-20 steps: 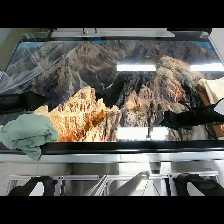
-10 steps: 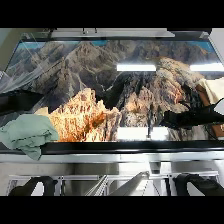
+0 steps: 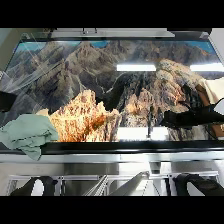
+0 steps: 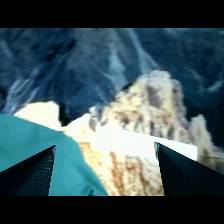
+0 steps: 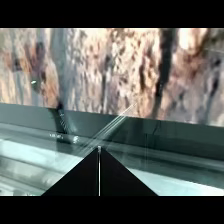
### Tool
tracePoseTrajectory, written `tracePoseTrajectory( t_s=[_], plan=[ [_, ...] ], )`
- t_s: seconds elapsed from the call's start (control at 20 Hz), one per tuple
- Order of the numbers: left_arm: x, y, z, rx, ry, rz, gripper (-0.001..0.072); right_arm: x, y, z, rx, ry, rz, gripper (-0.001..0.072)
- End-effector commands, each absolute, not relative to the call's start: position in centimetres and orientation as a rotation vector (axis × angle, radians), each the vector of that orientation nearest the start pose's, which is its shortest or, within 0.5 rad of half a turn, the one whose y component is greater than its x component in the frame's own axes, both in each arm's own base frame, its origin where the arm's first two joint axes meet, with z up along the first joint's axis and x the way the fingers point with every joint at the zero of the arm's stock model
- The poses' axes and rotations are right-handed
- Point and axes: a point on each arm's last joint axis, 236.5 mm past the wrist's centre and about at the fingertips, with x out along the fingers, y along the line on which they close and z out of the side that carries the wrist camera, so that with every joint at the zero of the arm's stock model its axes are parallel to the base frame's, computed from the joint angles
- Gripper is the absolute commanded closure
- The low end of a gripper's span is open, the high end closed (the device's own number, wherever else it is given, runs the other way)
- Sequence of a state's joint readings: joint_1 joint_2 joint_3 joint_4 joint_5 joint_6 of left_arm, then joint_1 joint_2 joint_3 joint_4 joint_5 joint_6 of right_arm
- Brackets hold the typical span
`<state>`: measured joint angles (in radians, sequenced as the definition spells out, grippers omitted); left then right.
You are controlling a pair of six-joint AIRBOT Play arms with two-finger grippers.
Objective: Fold the shirts.
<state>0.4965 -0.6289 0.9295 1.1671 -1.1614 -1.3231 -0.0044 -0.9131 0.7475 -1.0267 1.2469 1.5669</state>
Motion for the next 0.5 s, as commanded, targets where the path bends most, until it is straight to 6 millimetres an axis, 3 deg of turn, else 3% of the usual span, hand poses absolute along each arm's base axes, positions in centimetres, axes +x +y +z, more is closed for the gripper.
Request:
tracePoseTrajectory(
  t_s=[0.0, 0.2, 0.45],
  plan=[
    [27.0, 13.5, 10.2, -0.27, 0.947, 0.345, -0.0001, 27.8, 11.1, 1.3, 0.518, 1.29, 0.277, 0.0697],
    [26.2, 14.7, 3.8, -0.402, 1.178, 0.368, -0.0001, 28.4, 11.0, 1.3, 0.521, 1.269, 0.268, 0.0697],
    [26.4, 15.0, -2.5, -0.475, 1.365, 0.34, -0.0001, 28.5, 11.0, 1.3, 0.521, 1.266, 0.268, 0.0698]
  ],
)
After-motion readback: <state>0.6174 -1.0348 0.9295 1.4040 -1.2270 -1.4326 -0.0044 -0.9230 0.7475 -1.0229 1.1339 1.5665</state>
